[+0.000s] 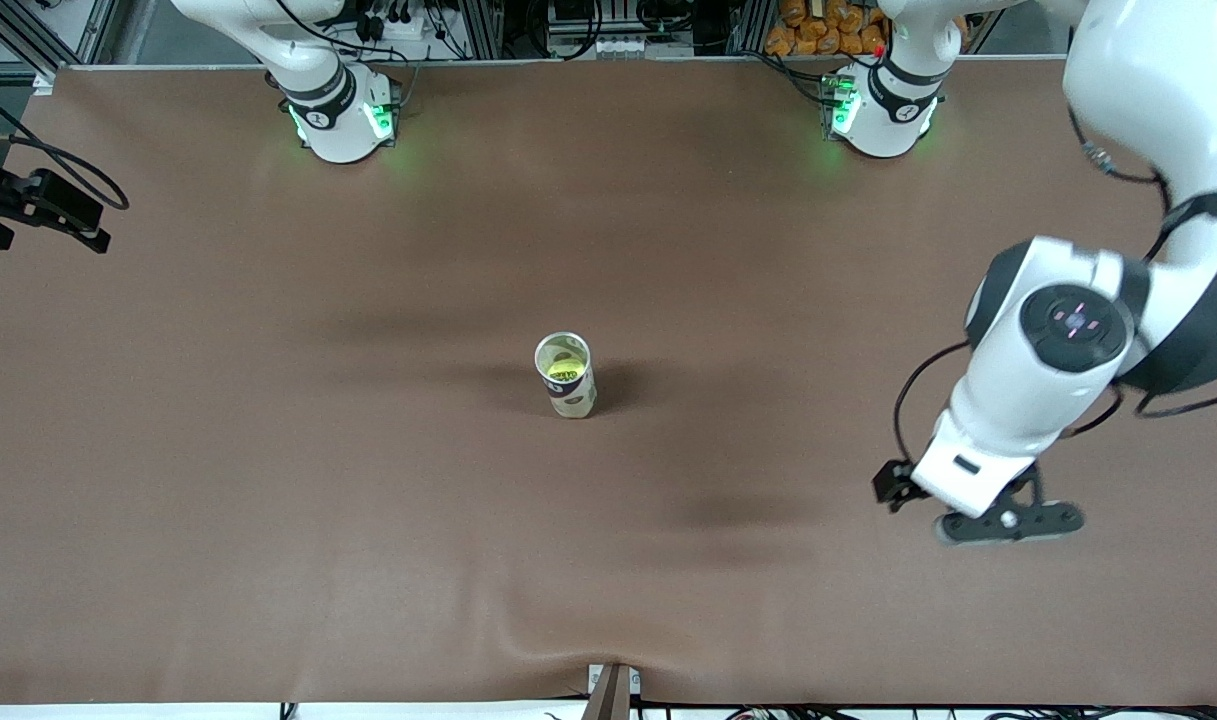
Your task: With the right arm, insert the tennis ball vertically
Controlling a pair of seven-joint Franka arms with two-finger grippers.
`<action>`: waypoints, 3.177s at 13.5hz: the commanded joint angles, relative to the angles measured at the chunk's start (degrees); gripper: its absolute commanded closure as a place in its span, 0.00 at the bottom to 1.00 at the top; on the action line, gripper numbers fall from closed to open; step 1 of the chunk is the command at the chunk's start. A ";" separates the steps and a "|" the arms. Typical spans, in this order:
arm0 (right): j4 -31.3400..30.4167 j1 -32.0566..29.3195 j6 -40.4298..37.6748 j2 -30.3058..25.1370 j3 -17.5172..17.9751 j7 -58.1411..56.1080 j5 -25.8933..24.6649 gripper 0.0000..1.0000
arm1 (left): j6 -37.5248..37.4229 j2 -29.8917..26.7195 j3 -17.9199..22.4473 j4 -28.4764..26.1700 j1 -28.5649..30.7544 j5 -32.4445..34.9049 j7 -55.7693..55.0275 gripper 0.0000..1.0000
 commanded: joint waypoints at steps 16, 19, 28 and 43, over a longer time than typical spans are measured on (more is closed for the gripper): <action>1.00 -1.72 -1.50 0.45 1.16 -0.66 0.75 0.00 | -24.87 -22.79 -2.64 -3.48 11.78 -19.14 18.80 0.00; 1.00 -1.72 -1.50 0.45 1.16 -0.66 0.75 0.00 | -24.25 -24.11 3.02 -3.22 9.72 -20.99 26.72 0.00; 1.00 -1.63 -1.85 0.45 1.16 -0.66 0.75 0.00 | -15.58 -32.25 32.07 -16.44 -12.02 -32.67 27.26 0.00; 1.00 -1.63 -1.94 0.45 1.16 -0.66 0.75 0.00 | -25.13 -39.84 29.79 -16.15 -9.74 -30.32 27.89 0.00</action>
